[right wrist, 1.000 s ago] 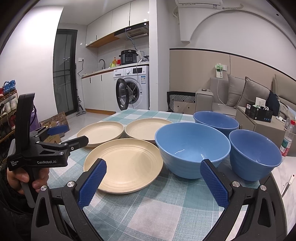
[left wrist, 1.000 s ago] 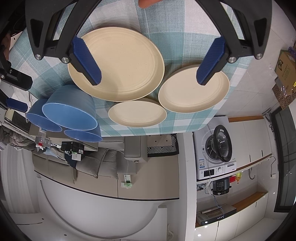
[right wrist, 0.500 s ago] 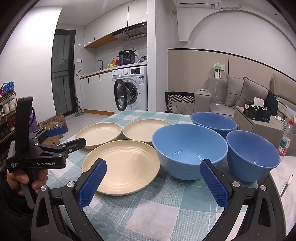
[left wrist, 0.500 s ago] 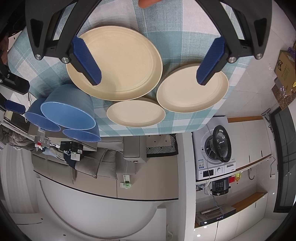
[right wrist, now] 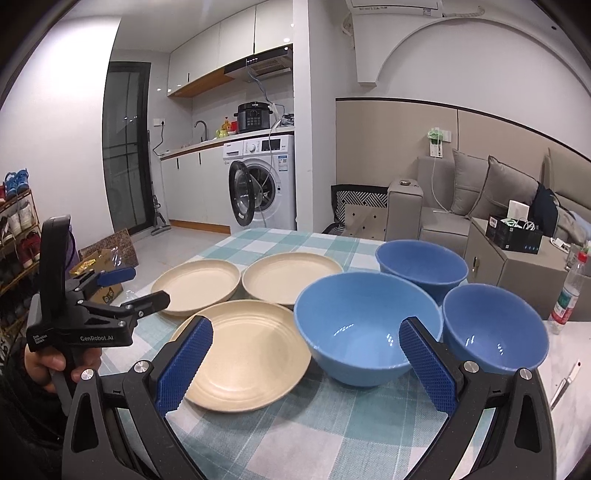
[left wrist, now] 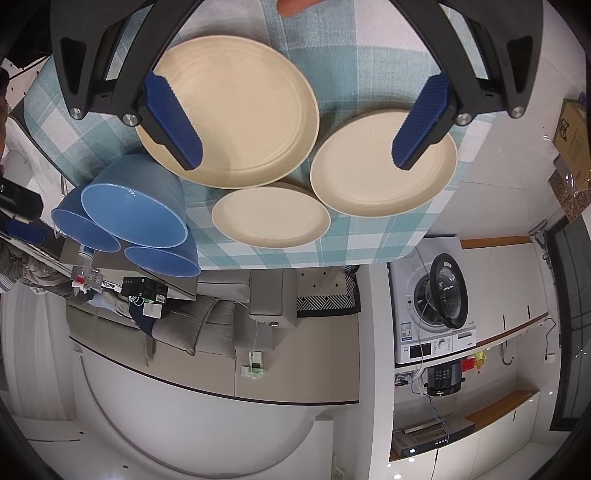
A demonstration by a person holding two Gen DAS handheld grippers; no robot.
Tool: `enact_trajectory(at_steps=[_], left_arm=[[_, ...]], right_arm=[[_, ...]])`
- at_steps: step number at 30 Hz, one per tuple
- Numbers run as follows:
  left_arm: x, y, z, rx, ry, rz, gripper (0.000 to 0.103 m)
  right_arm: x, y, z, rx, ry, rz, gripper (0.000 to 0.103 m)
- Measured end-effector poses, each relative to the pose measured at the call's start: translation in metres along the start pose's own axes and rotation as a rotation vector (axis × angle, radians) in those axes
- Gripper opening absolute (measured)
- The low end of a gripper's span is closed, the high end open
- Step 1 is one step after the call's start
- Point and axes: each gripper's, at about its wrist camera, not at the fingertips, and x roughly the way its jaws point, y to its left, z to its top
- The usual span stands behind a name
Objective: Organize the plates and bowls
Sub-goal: 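Move both tools forward and down toward the largest cream plate's rim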
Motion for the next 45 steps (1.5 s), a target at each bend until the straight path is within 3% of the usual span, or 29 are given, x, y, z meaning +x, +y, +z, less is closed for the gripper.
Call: enact_trajectory(at_steps=[11, 20, 38, 45], left_arm=[[0.002, 0.01, 0.045, -0.013, -0.032, 0.006, 0.103], [0.018, 0.018, 0.06, -0.03, -0.014, 0.016, 0.103], [0.063, 0.024, 0.094, -0.052, 0.025, 0.024, 0.103], [0.09, 0.022, 0.104, -0.048, 0.06, 0.031, 0.103]], right_arm=[[-0.001, -0.016, 0.047, 0.016, -0.004, -0.002, 0.103], [0.012, -0.028, 0.076, 0.012, 0.01, -0.041, 0.103], [0.06, -0.035, 0.116, 0.017, 0.053, -0.03, 0.103], [0.091, -0.039, 0.13, 0.029, 0.108, -0.014, 0.103]])
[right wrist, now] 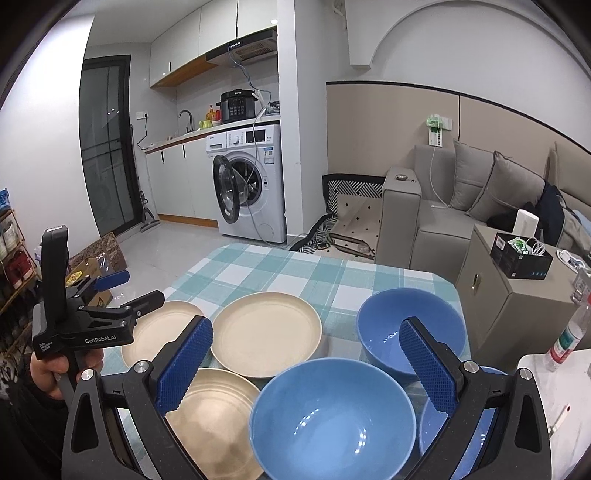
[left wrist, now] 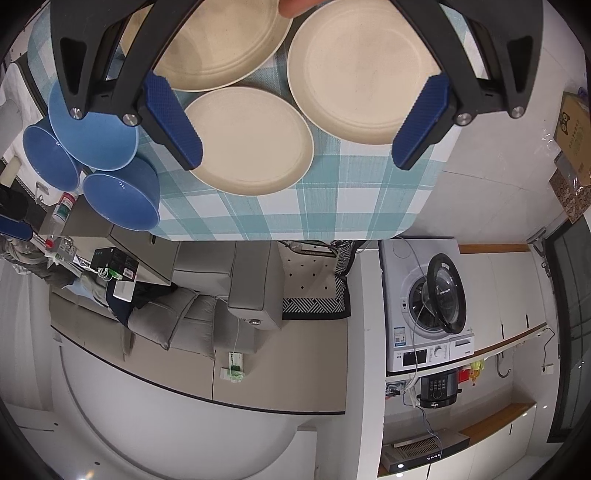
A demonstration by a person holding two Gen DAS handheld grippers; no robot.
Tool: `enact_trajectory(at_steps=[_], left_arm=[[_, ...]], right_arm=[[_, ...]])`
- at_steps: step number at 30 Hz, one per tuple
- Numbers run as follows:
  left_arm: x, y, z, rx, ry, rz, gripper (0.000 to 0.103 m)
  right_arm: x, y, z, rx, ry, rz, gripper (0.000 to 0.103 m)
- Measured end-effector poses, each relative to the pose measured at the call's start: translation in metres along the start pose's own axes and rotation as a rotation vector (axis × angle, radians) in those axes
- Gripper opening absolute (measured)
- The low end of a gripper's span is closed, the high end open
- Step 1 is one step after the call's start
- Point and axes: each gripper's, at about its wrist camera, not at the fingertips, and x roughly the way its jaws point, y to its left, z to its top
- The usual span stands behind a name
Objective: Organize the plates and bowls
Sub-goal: 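Move both tools forward and down toward the largest cream plate's rim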
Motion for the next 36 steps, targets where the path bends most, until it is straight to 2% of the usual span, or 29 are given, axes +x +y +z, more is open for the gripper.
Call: enact_trajectory(at_steps=[12, 25, 36], left_arm=[[0.043, -0.001, 0.001, -0.006, 0.081, 0.011, 0.103], [0.08, 0.004, 0.003, -0.038, 0.142, -0.002, 0.103], [0.103, 0.012, 0.003, -0.061, 0.191, 0.007, 0.103]], right_arm=[[0.054, 0.002, 0.008, 0.007, 0.089, 0.02, 0.103], [0.123, 0.003, 0.012, 0.007, 0.215, -0.02, 0.103], [0.157, -0.004, 0.011, 0.042, 0.255, -0.002, 0.103]])
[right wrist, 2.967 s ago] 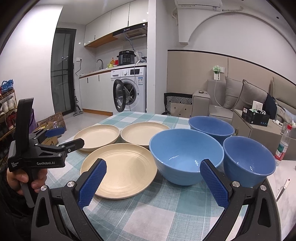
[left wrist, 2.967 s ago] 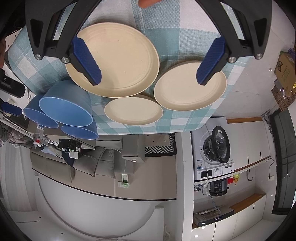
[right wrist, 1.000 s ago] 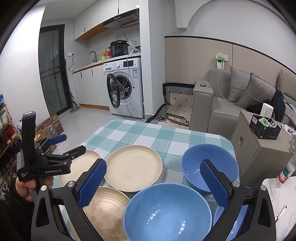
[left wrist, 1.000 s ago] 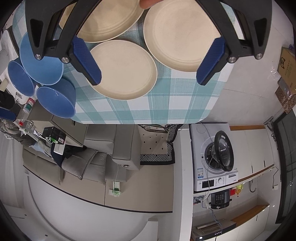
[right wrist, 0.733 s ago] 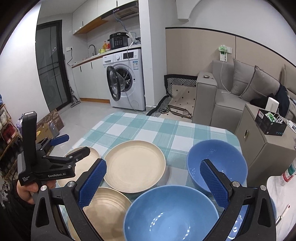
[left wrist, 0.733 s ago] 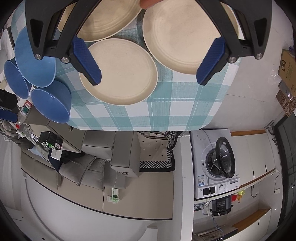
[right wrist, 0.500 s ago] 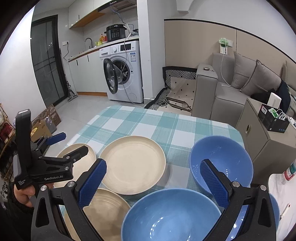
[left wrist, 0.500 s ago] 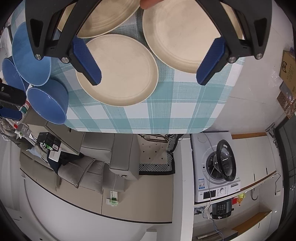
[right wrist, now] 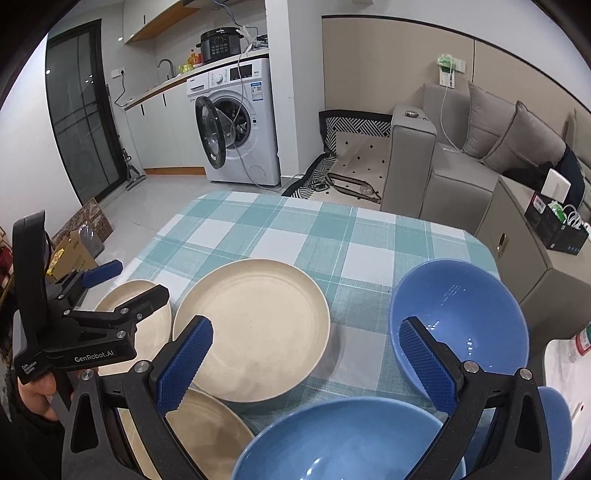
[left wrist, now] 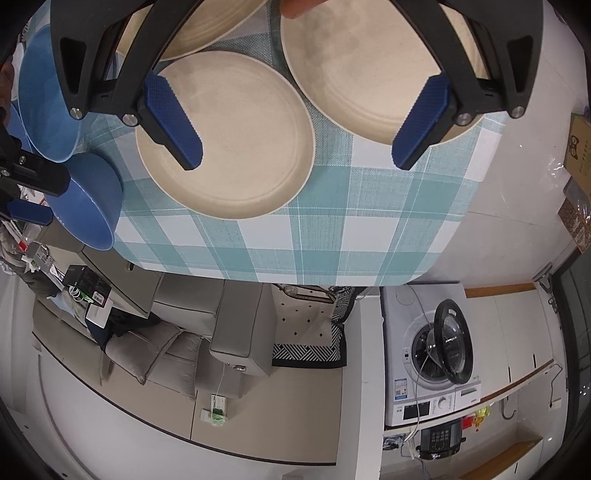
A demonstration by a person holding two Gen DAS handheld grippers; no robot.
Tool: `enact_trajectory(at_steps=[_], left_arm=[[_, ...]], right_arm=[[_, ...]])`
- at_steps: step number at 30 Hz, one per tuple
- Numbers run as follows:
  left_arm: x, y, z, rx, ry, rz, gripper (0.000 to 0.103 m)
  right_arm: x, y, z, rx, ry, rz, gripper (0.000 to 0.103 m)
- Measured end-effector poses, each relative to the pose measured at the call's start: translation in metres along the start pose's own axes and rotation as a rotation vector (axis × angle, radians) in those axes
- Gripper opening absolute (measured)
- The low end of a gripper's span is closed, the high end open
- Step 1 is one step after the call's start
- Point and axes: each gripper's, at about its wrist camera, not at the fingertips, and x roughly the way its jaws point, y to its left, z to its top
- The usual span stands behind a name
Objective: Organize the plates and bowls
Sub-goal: 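Move both tools forward and down toward the largest cream plate's rim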
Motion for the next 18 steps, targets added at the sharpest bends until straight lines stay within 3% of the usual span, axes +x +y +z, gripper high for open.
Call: enact_trajectory(at_steps=[14, 18], left_arm=[[0.026, 0.003, 0.004, 0.016, 0.083, -0.013, 0.103], [0.031, 0.003, 0.007, 0.035, 0.093, 0.022, 0.103]], right_arm=[[0.051, -0.007, 0.009, 0.03, 0.148, 0.018, 0.103], [0.061, -0.005, 0.011, 0.016, 0.182, 0.009, 0.103]])
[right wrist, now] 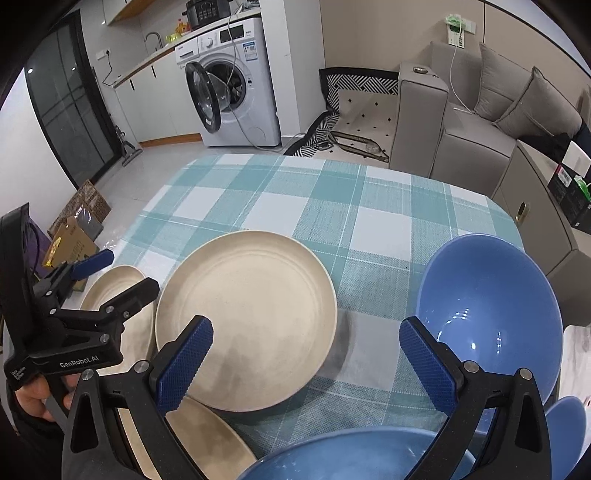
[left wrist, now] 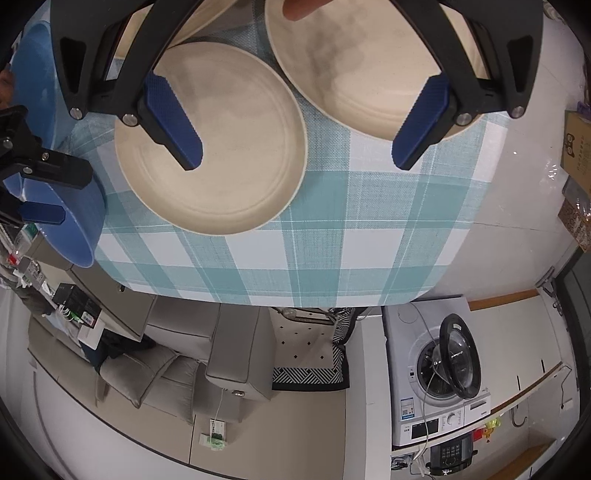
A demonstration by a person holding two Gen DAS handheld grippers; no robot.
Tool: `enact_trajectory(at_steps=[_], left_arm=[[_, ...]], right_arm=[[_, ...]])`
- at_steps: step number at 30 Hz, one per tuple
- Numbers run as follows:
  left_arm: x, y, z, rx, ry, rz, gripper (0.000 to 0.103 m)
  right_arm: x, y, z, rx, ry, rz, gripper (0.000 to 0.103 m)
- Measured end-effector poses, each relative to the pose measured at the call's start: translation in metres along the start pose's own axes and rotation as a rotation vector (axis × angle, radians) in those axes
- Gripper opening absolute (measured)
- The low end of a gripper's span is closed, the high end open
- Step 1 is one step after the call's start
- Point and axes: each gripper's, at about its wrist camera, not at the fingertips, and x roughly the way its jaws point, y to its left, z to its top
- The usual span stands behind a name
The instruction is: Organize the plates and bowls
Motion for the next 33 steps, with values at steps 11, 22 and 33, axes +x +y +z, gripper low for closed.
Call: enact_trajectory(at_steps=[11, 22, 33], left_arm=[[0.015, 0.007, 0.002, -0.007, 0.046, 0.0, 0.101], [0.034, 0.0, 0.0, 0.03, 0.118, -0.005, 0.089], [0.048, -0.003, -0.001, 0.061, 0.166, -0.006, 0.079]], right_arm=[[0.028, 0.006, 0.007, -0.014, 0.087, 0.005, 0.102], [0.056, -0.002, 0.009, -0.001, 0.179, -0.007, 0.084], [0.065, 0.01, 0.013, -0.064, 0.186, -0.005, 0.075]])
